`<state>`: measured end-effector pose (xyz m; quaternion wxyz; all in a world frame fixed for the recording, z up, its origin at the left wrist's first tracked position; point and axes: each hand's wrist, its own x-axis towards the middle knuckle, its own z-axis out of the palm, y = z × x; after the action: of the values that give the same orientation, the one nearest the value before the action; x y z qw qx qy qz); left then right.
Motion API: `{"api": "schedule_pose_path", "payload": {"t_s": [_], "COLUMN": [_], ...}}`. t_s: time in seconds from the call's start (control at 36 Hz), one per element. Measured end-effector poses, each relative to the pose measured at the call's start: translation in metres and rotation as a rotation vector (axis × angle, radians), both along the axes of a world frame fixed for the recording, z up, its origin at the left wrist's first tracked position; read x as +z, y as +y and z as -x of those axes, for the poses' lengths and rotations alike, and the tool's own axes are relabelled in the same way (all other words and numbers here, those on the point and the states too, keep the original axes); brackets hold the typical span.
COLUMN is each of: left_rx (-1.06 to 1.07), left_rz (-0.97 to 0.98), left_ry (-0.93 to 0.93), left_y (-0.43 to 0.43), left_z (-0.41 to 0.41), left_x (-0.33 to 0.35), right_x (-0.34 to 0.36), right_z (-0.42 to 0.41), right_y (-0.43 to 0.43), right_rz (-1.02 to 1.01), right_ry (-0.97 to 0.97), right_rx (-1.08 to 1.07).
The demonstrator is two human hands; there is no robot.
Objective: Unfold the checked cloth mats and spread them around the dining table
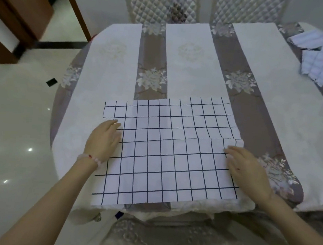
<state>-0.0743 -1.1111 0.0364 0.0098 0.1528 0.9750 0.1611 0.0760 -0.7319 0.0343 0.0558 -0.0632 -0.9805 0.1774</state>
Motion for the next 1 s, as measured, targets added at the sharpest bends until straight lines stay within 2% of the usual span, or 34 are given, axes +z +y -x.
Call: {"api": "schedule_pose_path", "payload": {"t_s": [0.06, 0.14, 0.28, 0.5, 0.58, 0.72, 0.81, 1.0], "left_rx": [-0.077, -0.069, -0.058, -0.050, -0.037, -0.080, -0.069, 0.035], "left_rz": [0.024, 0.064, 0.130, 0.190, 0.193, 0.179, 0.102, -0.363], "left_ry": [-0.087, -0.172, -0.198, -0.259, -0.311, -0.287, -0.254, -0.282], "left_y": [0.007, 0.006, 0.000, -0.001, 0.000, 0.010, 0.025, 0.057], "left_z": [0.004, 0.011, 0.017, 0.017, 0.019, 0.013, -0.010, -0.092], "left_x": [-0.002, -0.014, -0.016, -0.013, -0.011, 0.008, 0.021, 0.045], "right_x": [-0.009, -0.016, -0.026, -0.022, -0.019, -0.001, 0.013, 0.044], "right_z": [-0.016, -0.030, -0.043, -0.059, -0.056, -0.056, -0.068, -0.140], "right_y": [-0.002, -0.001, 0.010, 0.017, 0.015, 0.014, 0.017, 0.035], "right_rz": [-0.030, -0.074, -0.145, -0.117, -0.070, 0.120, 0.255, 0.508], "right_ry": [-0.084, -0.164, -0.230, -0.270, -0.209, -0.271, -0.248, -0.096], "right_rx": [0.035, 0.054, 0.127, 0.155, 0.131, 0.050, -0.090, -0.386]}}
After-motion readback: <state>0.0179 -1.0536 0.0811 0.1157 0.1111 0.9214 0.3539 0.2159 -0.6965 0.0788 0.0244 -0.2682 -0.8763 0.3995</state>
